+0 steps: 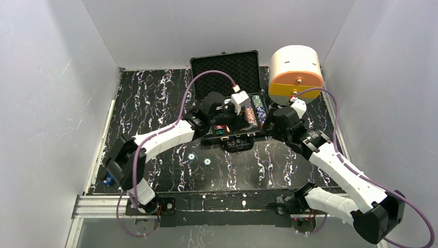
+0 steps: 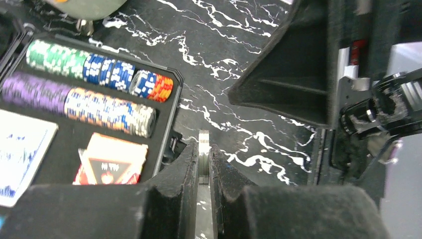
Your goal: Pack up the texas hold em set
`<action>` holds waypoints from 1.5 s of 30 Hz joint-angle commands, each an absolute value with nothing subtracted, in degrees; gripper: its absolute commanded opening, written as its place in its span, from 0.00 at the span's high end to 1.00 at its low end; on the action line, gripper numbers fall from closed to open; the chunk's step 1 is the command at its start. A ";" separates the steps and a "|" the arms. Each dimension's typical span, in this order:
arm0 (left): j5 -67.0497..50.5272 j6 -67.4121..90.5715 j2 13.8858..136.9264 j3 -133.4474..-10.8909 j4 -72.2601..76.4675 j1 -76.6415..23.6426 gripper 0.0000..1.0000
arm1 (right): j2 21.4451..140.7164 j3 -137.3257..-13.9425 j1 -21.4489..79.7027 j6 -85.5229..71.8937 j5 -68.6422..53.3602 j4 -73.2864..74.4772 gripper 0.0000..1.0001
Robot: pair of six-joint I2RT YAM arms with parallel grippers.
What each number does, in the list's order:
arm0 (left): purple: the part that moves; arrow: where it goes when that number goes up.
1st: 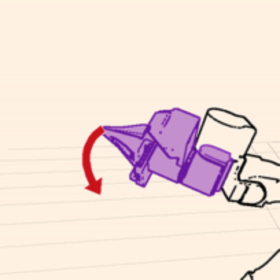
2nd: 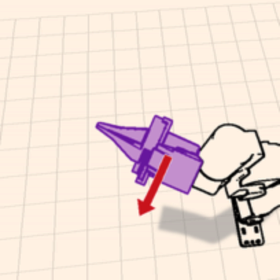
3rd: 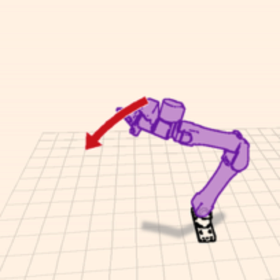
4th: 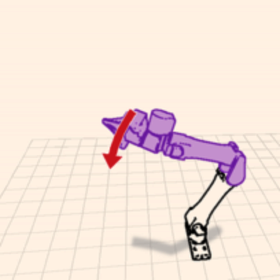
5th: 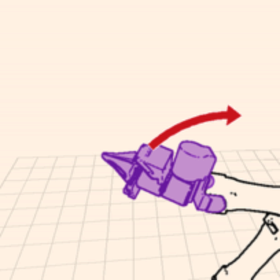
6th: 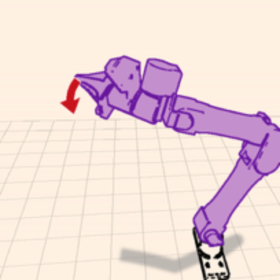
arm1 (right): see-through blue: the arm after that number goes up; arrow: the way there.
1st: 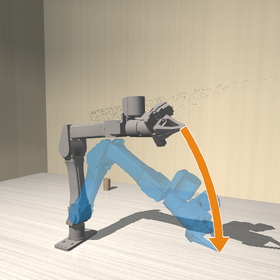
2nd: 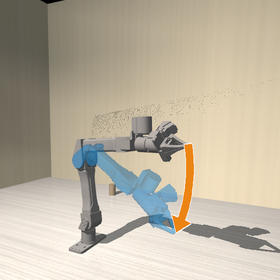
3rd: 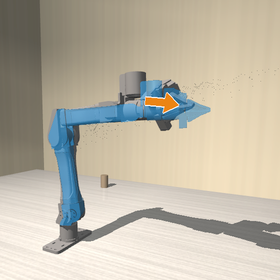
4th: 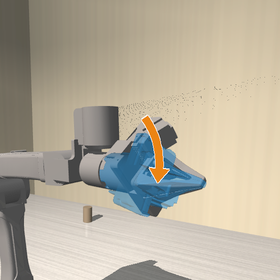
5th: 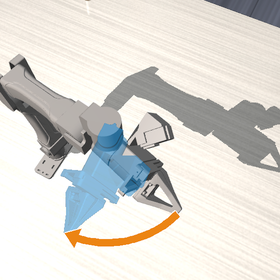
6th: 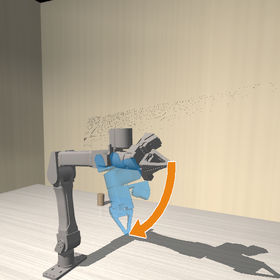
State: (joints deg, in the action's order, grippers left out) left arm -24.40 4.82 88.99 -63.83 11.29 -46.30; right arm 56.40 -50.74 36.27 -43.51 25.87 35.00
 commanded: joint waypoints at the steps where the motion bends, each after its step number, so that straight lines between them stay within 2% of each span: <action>1: -32.29 -6.35 96.33 -70.33 12.06 -46.96 1.00 | 54.22 -54.03 35.39 -48.20 33.28 41.20 0.02; 11: -32.81 -11.61 107.32 -75.35 15.55 -47.94 1.00 | 49.51 -52.79 34.96 -47.57 38.01 43.73 0.02; 18: -27.91 -20.32 113.25 -80.67 10.36 -48.25 1.00 | 47.92 -52.17 34.94 -46.31 37.64 44.46 0.03; 32: -18.97 -29.29 116.81 -83.41 6.27 -48.30 1.00 | 47.06 -51.35 34.89 -45.99 36.10 44.93 0.03; 36: -19.89 -30.71 118.82 -86.65 2.59 -48.36 1.00 | 47.44 -51.01 34.94 -45.93 35.48 44.47 0.03; 38: -18.59 -29.13 120.16 -89.34 -1.60 -48.34 0.90 | 47.67 -50.92 34.92 -45.88 35.30 44.34 0.03; 42: -18.13 -25.77 118.83 -88.83 -1.69 -48.34 0.59 | 48.18 -50.63 34.89 -46.03 34.09 43.65 0.03; 43: -18.54 -24.96 117.63 -87.49 0.30 -48.34 0.54 | 48.39 -50.60 34.95 -46.00 33.89 43.56 0.03; 45: -19.02 -23.47 115.10 -85.05 3.84 -48.34 0.50 | 48.56 -50.83 34.91 -46.17 34.10 43.79 0.03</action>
